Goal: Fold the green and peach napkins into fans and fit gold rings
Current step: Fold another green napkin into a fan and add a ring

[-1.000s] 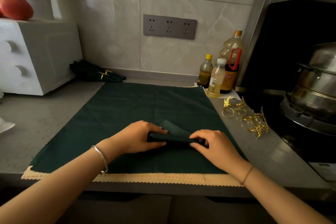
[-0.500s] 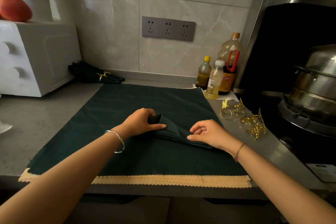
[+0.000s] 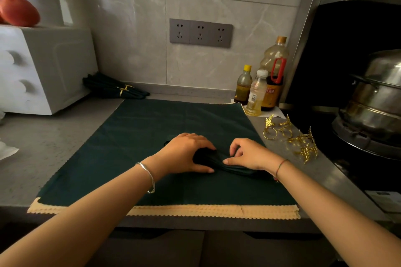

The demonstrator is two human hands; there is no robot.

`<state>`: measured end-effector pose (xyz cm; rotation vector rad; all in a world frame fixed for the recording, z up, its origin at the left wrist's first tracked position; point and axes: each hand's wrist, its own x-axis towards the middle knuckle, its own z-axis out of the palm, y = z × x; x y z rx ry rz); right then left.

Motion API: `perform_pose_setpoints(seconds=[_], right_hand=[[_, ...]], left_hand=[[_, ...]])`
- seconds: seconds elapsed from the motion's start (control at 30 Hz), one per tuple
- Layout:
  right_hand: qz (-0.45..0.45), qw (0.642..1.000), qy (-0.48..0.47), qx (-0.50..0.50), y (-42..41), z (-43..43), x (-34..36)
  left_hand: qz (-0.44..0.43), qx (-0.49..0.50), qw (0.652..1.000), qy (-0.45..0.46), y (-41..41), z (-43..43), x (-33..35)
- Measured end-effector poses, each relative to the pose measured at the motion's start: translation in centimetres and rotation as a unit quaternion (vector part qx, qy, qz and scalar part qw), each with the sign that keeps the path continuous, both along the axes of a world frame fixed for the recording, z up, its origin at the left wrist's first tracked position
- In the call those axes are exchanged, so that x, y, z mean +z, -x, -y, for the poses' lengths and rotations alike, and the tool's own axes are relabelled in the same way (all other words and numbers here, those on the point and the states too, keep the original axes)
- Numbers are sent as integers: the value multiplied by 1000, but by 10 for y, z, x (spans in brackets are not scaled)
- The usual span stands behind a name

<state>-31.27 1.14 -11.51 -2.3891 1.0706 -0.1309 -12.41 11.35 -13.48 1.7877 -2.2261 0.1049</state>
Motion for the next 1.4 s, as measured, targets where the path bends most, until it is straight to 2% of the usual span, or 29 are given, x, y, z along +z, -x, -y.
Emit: perform_pose_setpoints(seconds=[0.13,0.23,0.3,0.4,0.47,0.53,0.6,0.67,0.77,1.0,1.07,1.1,1.2,1.3,1.33,1.4], right_hand=[[71,991,-111,-33,8,10,4],[123,968,-211,-55,14,18,6],[125,968,-210,-61,16,23,1],[178,974,-108,-87,21,40,-9],[217,966,41,-132,30,55,-14],[182,935,252,-168,42,73,-19],[114,909,360,-175,46,89,-24],[64,919,347,-177,43,100,-28],[36,927,319,-192,35,112,-35],[-7,893,386,-231,27,121,-49],[21,897,369,-242,29,123,-50],[63,903,346,-248,30,124,-49],[267,909,224,-227,32,116,-40],[443,885,57,-131,29,82,-22],[469,879,8,-92,28,68,-17],[462,886,-37,-24,26,47,-12]], left_hand=[[-2,10,999,38,2,5,-2],[10,14,997,73,8,12,-4],[31,17,996,84,12,17,-4],[76,25,994,71,13,24,2],[111,29,991,64,12,27,8],[143,46,987,58,10,31,12],[154,68,984,51,8,34,15],[152,87,984,44,6,37,17],[151,103,982,38,5,39,18],[132,117,984,30,-1,36,19],[126,119,984,28,-5,33,20],[124,120,985,27,-7,31,21],[121,130,983,37,-15,25,24],[116,143,982,43,-24,18,28],[112,145,982,38,-27,15,29],[101,144,984,24,-30,9,31]])
